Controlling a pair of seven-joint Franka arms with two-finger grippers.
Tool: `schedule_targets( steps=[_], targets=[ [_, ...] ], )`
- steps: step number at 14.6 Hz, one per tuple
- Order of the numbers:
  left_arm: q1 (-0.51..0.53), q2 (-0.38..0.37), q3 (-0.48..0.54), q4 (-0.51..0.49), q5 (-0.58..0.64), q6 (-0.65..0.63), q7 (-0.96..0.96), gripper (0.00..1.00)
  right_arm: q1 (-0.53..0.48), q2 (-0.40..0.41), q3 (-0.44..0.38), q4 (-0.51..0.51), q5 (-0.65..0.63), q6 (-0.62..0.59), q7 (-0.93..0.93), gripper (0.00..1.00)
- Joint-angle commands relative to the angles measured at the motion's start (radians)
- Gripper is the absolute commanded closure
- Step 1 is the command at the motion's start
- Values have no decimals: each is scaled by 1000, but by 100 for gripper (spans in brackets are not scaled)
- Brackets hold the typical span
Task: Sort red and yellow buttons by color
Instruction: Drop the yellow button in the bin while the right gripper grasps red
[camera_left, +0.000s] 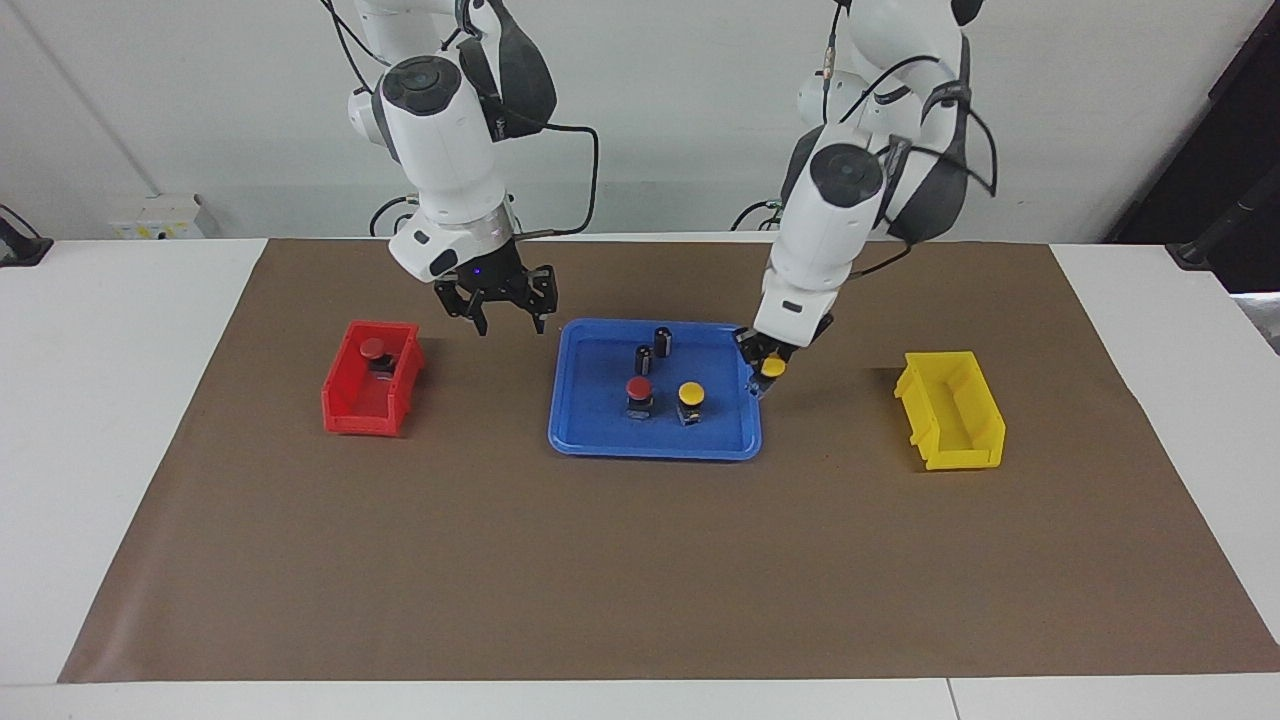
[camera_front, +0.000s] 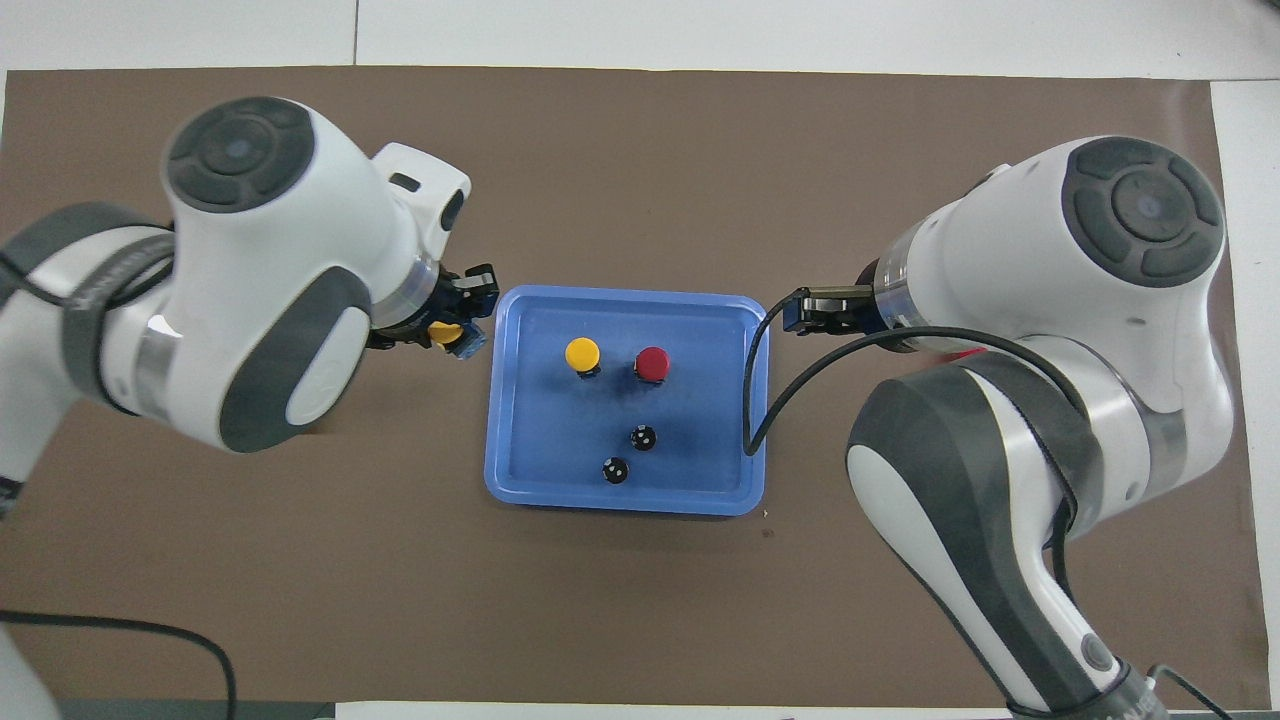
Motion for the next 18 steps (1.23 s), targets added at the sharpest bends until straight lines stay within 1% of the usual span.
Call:
schedule_targets(
  steps=[1,2,3,4,5,6,8,11,12,14,16,18],
  targets=[
    [179,-74,0,-54,11,-73,258,98,45,72,39,69,5,39,118,21],
    [247,-76,0,-66,11,-70,378,98,92,136,39,129,1,40,170,21],
    [305,-80,0,-90,11,-50,458,98,120,190,37,181,-4,46,210,21],
    [365,-92,0,-124,11,-9,533,98,128,218,39,183,-19,99,228,22],
    [395,-108,0,-168,11,57,599,98,136,230,40,164,-24,137,235,22],
    [410,-123,1,-225,13,115,637,98,166,252,37,165,-29,148,242,22],
    [422,-128,0,-281,32,163,690,98,189,304,39,157,-87,202,273,23],
    [449,-131,0,-382,36,264,730,98,191,319,39,137,-95,233,281,26],
    [447,-134,0,-405,36,286,734,98,192,321,39,107,-96,251,293,27],
    [449,-125,0,-425,36,319,740,98,212,338,39,70,-99,308,296,28],
    [450,-117,0,-453,36,364,743,98,215,351,39,65,-102,320,302,30],
    [462,-112,0,-506,36,443,760,98,219,350,39,61,-102,319,307,31]
  ],
)
